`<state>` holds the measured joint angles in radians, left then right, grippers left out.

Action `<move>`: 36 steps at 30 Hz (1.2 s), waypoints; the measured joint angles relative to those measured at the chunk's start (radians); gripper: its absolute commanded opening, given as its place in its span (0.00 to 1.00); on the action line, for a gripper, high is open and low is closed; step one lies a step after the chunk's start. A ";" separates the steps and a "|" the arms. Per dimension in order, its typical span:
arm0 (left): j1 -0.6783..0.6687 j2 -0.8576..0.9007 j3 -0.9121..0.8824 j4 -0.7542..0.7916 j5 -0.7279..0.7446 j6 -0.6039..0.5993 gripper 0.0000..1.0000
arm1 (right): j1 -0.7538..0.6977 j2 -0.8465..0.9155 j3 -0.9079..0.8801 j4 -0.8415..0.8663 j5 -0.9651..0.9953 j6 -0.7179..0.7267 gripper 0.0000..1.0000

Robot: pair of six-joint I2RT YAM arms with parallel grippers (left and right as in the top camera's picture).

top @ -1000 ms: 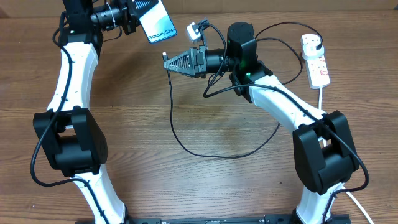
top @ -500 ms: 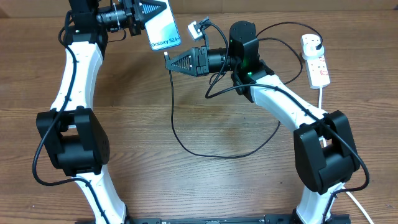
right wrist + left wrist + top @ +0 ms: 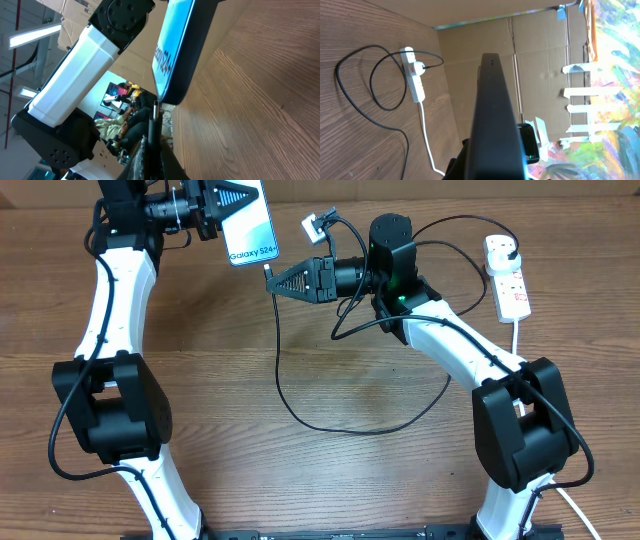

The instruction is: Plug charger to phone and switch on socket

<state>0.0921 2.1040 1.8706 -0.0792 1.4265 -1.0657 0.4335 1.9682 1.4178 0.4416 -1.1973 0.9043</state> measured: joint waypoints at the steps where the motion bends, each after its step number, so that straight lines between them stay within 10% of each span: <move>1: -0.001 0.000 0.000 0.000 0.000 0.000 0.04 | 0.000 0.000 0.000 0.000 0.000 -0.001 0.04; 36: -0.045 0.000 0.000 -0.002 -0.036 -0.003 0.04 | -0.001 0.000 0.000 0.000 0.008 -0.013 0.04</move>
<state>0.0471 2.1040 1.8706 -0.0807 1.3907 -1.0683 0.4324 1.9682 1.4178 0.4412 -1.1896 0.8909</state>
